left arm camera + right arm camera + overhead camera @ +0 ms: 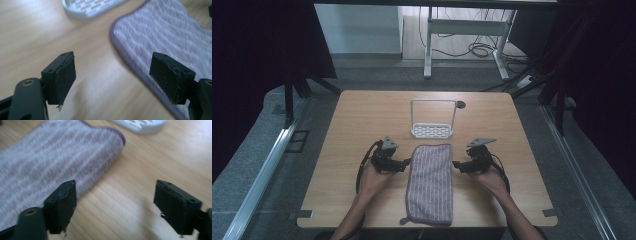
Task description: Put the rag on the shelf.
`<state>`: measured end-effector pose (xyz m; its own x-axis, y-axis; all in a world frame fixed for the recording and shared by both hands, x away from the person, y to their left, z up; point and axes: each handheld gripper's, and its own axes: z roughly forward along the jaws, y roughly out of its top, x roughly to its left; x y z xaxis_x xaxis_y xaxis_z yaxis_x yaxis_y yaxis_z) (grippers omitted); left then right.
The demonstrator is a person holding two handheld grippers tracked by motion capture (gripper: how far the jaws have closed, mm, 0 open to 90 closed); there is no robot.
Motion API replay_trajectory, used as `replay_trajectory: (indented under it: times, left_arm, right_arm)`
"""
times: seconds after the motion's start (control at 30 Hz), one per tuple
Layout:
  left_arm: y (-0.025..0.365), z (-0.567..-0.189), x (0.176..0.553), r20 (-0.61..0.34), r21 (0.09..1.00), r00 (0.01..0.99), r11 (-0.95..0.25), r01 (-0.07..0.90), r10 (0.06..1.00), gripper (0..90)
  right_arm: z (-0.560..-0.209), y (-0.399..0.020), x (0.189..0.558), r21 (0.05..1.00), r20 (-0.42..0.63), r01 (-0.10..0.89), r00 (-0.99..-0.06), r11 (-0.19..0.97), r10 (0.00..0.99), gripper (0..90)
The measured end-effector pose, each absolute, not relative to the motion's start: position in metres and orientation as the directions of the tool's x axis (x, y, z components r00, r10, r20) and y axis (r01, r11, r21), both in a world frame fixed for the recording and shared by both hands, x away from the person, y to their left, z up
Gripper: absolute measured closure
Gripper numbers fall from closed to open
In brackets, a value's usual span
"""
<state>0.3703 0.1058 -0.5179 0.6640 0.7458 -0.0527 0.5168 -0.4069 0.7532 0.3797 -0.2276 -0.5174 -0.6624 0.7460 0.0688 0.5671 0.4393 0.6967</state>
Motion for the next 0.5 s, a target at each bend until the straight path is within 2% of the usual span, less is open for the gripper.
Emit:
replay_trajectory:
  times: [0.27,0.5]
  left_arm:
    - [0.08,-0.521,0.401,-0.025,0.745,0.699,-0.452,0.49,0.715,32.5]
    - [0.065,-0.536,0.419,-0.029,0.729,0.709,-0.47,0.497,0.704,31.8]
  right_arm:
    - [-0.512,-0.206,0.396,0.695,0.093,0.577,-0.664,0.429,0.742,33.7]
    - [-0.521,-0.198,0.409,0.68,0.076,0.589,-0.648,0.436,0.758,39.2]
